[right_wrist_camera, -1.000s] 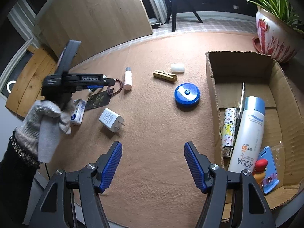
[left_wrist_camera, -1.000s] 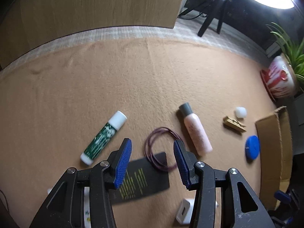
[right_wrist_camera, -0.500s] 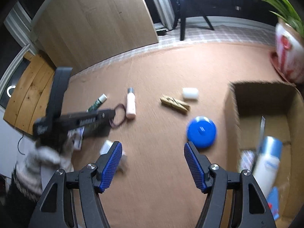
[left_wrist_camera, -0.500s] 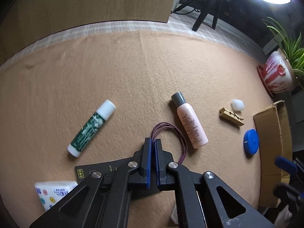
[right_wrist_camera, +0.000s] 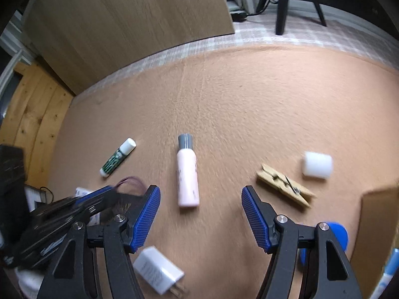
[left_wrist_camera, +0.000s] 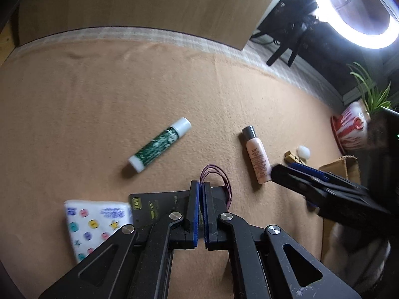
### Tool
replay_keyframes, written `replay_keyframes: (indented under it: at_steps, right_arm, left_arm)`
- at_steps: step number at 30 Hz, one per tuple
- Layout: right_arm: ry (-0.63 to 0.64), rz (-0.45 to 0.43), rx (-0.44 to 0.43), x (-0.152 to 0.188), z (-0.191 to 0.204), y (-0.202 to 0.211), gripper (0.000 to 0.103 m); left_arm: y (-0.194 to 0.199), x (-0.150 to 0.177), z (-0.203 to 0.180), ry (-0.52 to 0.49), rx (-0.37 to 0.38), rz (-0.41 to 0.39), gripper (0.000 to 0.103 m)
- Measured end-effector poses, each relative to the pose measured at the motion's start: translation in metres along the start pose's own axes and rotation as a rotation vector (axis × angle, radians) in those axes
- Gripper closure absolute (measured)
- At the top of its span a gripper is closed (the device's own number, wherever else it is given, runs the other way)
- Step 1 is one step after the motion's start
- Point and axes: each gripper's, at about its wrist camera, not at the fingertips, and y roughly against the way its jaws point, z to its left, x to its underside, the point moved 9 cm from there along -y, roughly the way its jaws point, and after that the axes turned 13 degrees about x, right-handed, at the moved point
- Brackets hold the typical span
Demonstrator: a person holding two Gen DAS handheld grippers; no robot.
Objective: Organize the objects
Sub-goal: 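Grasp the pink lotion bottle with the right tool, then carry cable and pink bottle into the box and open both tools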
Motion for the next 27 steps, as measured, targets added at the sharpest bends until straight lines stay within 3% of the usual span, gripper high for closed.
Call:
replay_keyframes:
  at_steps: [7,12,13,19,27]
  right_arm:
    - [0.096,0.004,0.087,-0.004,0.015,-0.012,0.043]
    - [0.168,-0.014,0.159,-0.003,0.019,-0.013,0.083]
    - [0.169,-0.009,0.155,-0.002,0.018,-0.013,0.086]
    - [0.123,-0.015,0.09,0.013,0.012,0.004,0.085]
    - [0.047,-0.1,0.012,0.045,-0.015,0.07,0.085]
  left_arm:
    - [0.027,0.005,0.002,0.009,0.013,-0.038,0.101]
    - [0.03,0.006,-0.002,0.009,0.019,-0.05,0.101]
    - [0.029,0.005,-0.003,0.007,0.019,-0.051,0.101]
    - [0.038,0.012,-0.016,-0.016,0.022,-0.062,0.101]
    - [0.051,0.022,-0.052,-0.057,0.07,-0.079,0.101]
